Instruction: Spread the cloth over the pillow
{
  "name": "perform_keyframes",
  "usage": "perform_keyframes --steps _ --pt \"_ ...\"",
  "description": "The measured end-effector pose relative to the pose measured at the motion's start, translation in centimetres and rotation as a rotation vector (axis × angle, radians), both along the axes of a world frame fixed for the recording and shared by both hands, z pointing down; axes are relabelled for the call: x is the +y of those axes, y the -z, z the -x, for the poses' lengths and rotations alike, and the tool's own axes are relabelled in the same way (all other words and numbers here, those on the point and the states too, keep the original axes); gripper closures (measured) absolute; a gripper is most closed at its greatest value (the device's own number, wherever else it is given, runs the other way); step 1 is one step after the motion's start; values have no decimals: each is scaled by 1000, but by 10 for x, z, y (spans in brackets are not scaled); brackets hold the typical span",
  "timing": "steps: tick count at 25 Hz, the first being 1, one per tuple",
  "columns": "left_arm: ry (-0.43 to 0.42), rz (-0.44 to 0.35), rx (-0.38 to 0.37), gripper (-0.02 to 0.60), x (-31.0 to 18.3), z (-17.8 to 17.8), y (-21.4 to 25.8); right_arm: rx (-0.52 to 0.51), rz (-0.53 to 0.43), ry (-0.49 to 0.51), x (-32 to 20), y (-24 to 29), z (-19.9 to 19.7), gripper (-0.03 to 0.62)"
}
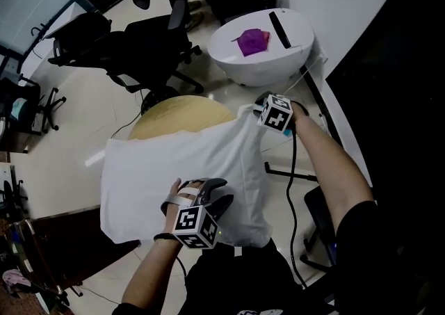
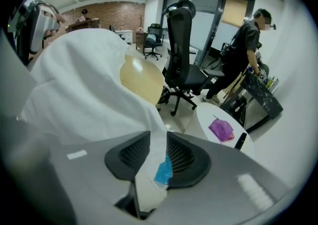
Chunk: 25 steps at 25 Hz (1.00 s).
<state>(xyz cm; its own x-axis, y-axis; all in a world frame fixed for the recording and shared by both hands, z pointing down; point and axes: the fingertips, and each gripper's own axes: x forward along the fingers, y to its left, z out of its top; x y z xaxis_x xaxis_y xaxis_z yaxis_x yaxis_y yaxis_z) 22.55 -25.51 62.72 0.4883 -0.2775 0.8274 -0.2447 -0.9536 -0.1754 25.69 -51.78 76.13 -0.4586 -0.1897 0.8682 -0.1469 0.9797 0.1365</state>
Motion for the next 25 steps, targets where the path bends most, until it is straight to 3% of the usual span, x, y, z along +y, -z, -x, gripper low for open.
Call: perform_keyframes --steps 6,11,18,25 --pt "-6 -27 11 430 6 1 8 -107 -20 -107 9 38 -21 477" --pt "-13 -52 22 430 19 15 19 -201 -36 -189 44 78 -30 479" --pt "-21 -94 35 430 48 57 38 -309 -18 -259 146 134 -27 480" --pt "-43 -108 46 430 98 100 42 -313 -30 -340 252 154 -29 479"
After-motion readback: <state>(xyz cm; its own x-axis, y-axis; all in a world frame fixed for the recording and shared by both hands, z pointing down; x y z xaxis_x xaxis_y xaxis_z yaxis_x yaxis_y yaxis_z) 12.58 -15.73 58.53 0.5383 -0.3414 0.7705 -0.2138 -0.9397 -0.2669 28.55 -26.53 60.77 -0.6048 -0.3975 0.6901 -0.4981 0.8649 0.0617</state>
